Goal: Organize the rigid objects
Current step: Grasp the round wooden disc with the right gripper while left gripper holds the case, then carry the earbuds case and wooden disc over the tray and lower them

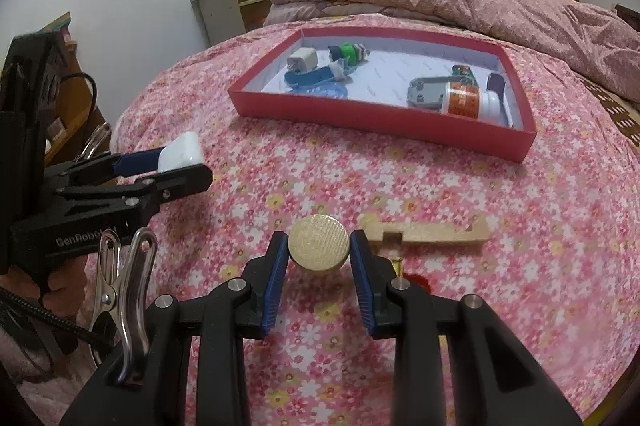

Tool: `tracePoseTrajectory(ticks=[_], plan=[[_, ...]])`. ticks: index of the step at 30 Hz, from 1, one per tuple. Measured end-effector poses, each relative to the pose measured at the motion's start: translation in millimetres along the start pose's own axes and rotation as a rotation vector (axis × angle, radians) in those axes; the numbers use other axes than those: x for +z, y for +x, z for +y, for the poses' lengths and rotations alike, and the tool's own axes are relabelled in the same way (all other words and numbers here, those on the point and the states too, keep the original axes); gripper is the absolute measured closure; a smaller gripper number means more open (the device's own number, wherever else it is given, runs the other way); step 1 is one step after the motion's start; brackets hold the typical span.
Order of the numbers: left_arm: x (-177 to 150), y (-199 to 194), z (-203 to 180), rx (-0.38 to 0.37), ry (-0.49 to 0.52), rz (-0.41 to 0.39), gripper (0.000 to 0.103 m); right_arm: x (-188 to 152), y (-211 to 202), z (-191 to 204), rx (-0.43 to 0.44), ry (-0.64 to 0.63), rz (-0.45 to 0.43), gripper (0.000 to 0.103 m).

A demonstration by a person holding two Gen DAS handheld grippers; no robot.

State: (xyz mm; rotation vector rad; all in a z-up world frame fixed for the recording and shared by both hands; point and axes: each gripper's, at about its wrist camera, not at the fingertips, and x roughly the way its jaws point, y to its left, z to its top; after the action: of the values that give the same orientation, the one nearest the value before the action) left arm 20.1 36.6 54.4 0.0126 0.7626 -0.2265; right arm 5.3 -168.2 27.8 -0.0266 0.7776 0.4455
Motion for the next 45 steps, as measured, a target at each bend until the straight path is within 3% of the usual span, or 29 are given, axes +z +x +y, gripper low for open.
tracePoseTrajectory(ticks=[9, 25, 31, 45], plan=[[47, 3, -12, -0.038, 0.02, -0.041, 0.038, 30, -11, -15, -0.005, -0.001, -0.042, 0.07], [119, 42, -20, -0.066, 0.014, -0.042, 0.038, 98, -6, -47, -0.049, -0.016, -0.093, 0.07], [146, 70, -21, -0.088, -0.009, -0.032, 0.038, 122, 10, -66, -0.059, -0.004, -0.091, 0.07], [174, 155, -19, -0.04, -0.108, 0.045, 0.038, 155, 74, -123, -0.088, 0.113, -0.054, 0.07]])
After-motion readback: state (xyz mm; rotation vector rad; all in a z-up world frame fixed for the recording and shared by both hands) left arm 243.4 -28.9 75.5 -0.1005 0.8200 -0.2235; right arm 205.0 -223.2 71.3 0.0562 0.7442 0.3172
